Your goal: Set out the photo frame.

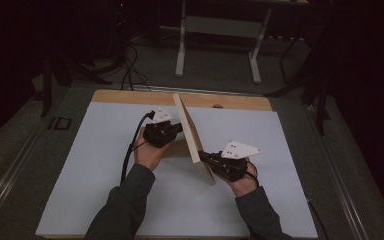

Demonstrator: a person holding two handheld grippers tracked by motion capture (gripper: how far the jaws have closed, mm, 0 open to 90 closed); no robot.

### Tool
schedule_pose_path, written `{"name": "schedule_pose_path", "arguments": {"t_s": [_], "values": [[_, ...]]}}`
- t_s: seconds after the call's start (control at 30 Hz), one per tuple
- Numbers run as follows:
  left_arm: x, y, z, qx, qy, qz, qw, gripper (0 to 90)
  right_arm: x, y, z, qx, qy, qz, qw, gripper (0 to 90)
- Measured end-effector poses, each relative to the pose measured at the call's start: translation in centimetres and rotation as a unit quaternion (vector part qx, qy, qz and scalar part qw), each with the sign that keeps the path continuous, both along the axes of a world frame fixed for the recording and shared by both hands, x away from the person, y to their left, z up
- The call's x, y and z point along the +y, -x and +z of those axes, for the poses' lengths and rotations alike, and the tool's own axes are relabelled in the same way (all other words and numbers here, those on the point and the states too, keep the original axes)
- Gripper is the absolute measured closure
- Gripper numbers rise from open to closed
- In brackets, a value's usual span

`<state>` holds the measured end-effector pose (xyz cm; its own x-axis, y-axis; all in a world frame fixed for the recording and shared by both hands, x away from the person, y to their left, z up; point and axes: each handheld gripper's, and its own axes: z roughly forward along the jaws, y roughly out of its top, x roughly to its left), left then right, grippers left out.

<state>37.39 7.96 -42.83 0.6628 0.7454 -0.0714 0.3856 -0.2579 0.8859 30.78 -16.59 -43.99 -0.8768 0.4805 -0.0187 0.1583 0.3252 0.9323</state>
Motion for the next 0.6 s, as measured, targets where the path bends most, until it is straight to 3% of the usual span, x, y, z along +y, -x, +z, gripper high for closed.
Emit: {"name": "schedule_pose_path", "arguments": {"t_s": [0.6], "values": [[-0.4, -0.6, -0.2, 0.008, 0.016, 0.002, 0.9998, 90.0, 1.1, -0.2, 0.1, 0.001, 0.001, 0.009, 1.0, 89.7]]}}
